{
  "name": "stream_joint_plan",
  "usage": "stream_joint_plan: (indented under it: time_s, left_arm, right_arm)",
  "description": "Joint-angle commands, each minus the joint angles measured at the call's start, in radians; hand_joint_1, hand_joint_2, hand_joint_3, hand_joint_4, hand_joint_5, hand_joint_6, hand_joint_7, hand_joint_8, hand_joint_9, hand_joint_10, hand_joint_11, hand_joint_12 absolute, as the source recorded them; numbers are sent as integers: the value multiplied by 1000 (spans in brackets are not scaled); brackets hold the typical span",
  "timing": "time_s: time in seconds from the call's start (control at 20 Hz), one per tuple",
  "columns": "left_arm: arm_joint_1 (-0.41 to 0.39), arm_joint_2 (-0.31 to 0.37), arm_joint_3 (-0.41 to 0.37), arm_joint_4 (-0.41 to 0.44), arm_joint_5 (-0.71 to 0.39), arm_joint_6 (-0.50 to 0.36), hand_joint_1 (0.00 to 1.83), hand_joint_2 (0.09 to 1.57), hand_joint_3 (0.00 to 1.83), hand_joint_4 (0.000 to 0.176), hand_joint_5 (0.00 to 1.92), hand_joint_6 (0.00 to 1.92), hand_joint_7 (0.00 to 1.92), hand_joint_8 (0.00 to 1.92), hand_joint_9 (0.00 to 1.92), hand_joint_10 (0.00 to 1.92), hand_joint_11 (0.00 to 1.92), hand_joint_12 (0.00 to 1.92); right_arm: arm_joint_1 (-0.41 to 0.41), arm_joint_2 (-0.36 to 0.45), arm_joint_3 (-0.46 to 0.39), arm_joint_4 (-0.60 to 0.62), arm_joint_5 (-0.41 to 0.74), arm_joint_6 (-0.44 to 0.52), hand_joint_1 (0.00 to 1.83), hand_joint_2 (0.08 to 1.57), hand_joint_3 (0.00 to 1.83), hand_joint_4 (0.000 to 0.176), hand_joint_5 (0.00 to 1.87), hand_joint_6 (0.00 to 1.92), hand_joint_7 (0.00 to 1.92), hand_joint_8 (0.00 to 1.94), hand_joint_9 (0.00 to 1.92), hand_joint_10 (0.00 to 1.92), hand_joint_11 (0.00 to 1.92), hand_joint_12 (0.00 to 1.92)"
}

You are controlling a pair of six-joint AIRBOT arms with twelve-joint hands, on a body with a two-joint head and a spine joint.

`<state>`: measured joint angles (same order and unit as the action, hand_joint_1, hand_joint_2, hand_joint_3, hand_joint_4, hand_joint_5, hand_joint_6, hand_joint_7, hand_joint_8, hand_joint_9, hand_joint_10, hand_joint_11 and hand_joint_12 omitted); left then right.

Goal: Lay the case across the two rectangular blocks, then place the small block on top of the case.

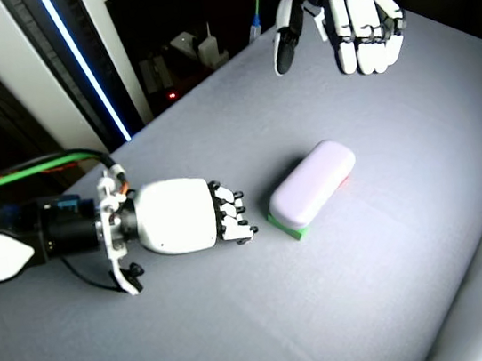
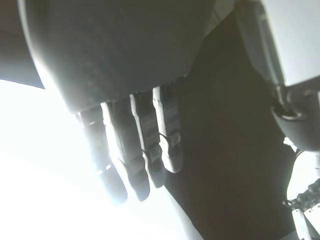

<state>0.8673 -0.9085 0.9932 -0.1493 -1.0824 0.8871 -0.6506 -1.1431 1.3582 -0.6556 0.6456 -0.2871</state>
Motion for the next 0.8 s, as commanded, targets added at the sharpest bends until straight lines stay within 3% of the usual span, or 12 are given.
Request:
stream_joint_plan:
  time_s: [0.0, 0.05, 0.1, 0.15, 0.2, 0.3, 0.35, 0.4, 0.5, 0.65, 0.7, 0.75]
  left_arm:
    - [-7, -8, 4, 5, -122, -7, 742, 862, 0, 52, 463, 3, 494, 7, 487, 7, 90, 1029]
    - [-7, -9, 5, 5, -121, -7, 742, 863, 0, 51, 465, 3, 496, 7, 489, 7, 94, 1031]
    - [-7, -9, 5, 5, -120, -8, 733, 860, 0, 58, 466, 3, 494, 5, 490, 7, 95, 1031]
    - [-7, -9, 5, 5, -119, -8, 768, 864, 0, 49, 460, 0, 495, 5, 484, 4, 79, 1026]
    - [-7, -10, 5, 4, -119, -8, 805, 869, 0, 43, 459, 0, 496, 4, 481, 2, 71, 1026]
    - [-7, -10, 5, 4, -119, -8, 876, 891, 8, 57, 438, 0, 468, 0, 463, 0, 50, 1019]
    - [-7, -10, 5, 4, -119, -9, 898, 898, 9, 35, 438, 1, 466, 0, 464, 1, 53, 1021]
    - [-7, -11, 5, 4, -119, -9, 887, 901, 9, 27, 438, 1, 462, 0, 464, 1, 56, 1022]
    - [-7, -11, 5, 3, -119, -10, 840, 896, 5, 24, 445, 3, 468, 3, 477, 6, 75, 1026]
    - [-2, -10, 5, -1, -122, -12, 860, 896, 2, 28, 437, 1, 458, 0, 469, 1, 77, 1021]
    - [0, -10, 4, -1, -125, -13, 887, 891, 0, 15, 441, 3, 457, 0, 459, 0, 71, 1018]
    - [2, -8, 4, -3, -130, -15, 883, 891, 0, 11, 454, 7, 470, 5, 477, 8, 83, 1027]
  right_arm:
    - [12, -2, 1, 32, 84, 5, 1243, 1005, 0, 0, 873, 28, 898, 13, 890, 31, 429, 996]
    - [12, -3, 1, 32, 84, 5, 1274, 996, 0, 0, 903, 36, 916, 16, 907, 35, 444, 993]
    - [12, -4, 1, 32, 84, 5, 1197, 1107, 0, 0, 1008, 704, 961, 2, 943, 27, 471, 1007]
    - [12, -5, 1, 31, 84, 5, 1219, 1118, 0, 0, 925, 1081, 1037, 626, 1017, 44, 486, 1099]
    - [12, -7, 1, 31, 83, 5, 1215, 1132, 0, 0, 866, 1198, 1018, 840, 1051, 54, 488, 1165]
    - [12, -8, 2, 31, 79, 5, 1223, 1121, 0, 0, 889, 1120, 1052, 885, 1140, 113, 523, 1311]
    - [12, -9, 3, 31, 77, 5, 1352, 1087, 2, 0, 937, 1024, 1136, 707, 976, 920, 577, 1297]
    - [12, -10, 5, 31, 75, 5, 1379, 1081, 2, 0, 935, 1030, 1157, 664, 954, 1071, 609, 1299]
    - [12, -10, 6, 32, 74, 5, 1380, 1099, 2, 0, 912, 1042, 1084, 849, 910, 1147, 640, 1315]
    - [18, -7, 6, 36, 75, 5, 1391, 1065, 0, 0, 947, 994, 1189, 645, 996, 1040, 738, 1235]
    - [20, -4, 6, 38, 80, 5, 1284, 1062, 1, 0, 993, 958, 1192, 684, 1001, 1050, 782, 1464]
    - [22, 2, 4, 49, 94, 5, 1364, 1076, 0, 0, 949, 1044, 1175, 615, 961, 1128, 752, 1441]
